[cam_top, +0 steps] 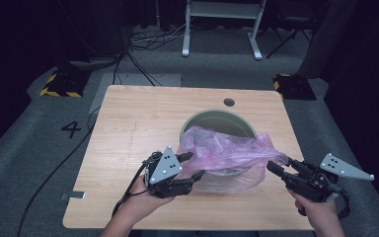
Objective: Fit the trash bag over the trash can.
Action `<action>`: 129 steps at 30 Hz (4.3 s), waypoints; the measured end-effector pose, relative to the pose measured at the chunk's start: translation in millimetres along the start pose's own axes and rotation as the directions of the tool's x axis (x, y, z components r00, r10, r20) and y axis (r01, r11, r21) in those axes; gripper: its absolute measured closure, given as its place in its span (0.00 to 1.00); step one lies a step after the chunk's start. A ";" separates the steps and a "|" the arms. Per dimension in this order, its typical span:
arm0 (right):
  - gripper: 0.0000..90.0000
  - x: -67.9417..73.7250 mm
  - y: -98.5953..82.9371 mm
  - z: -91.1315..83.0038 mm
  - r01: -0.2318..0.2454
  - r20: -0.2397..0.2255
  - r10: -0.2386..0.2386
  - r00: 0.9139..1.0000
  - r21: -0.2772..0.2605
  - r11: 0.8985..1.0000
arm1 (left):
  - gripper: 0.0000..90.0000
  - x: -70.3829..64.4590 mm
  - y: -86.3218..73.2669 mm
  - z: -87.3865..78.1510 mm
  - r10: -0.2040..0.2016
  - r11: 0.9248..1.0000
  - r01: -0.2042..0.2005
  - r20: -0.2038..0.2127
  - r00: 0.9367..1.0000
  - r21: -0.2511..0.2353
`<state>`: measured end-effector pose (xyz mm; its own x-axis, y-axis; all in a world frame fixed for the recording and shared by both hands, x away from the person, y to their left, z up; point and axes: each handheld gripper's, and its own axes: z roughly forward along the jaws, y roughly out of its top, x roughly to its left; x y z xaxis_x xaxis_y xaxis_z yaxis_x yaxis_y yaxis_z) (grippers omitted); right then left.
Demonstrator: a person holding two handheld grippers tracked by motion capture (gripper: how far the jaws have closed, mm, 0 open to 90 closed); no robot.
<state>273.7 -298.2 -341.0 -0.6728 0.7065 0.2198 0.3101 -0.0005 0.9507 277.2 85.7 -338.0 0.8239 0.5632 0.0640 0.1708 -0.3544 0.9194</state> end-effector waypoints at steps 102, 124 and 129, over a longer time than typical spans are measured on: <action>0.84 -20.4 47.2 43.7 0.127 0.032 -0.129 0.991 0.053 0.990 | 0.24 104.1 -1.6 -62.7 -0.075 0.995 0.076 0.014 0.997 -0.060; 0.84 -22.6 58.9 69.6 0.122 0.002 -0.123 0.992 0.093 0.988 | 0.51 85.9 44.2 26.5 0.022 0.998 -0.030 0.162 0.987 0.050; 0.83 -26.7 58.5 73.8 0.111 0.004 -0.112 0.994 0.097 0.989 | 0.80 87.9 42.6 33.4 0.021 0.997 -0.030 0.122 0.992 0.070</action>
<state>359.4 -264.9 -307.4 -0.7007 0.7048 0.1112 0.2975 0.1469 0.9434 374.9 95.2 -306.2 0.8871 0.4602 0.0354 0.1837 -0.4224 0.8876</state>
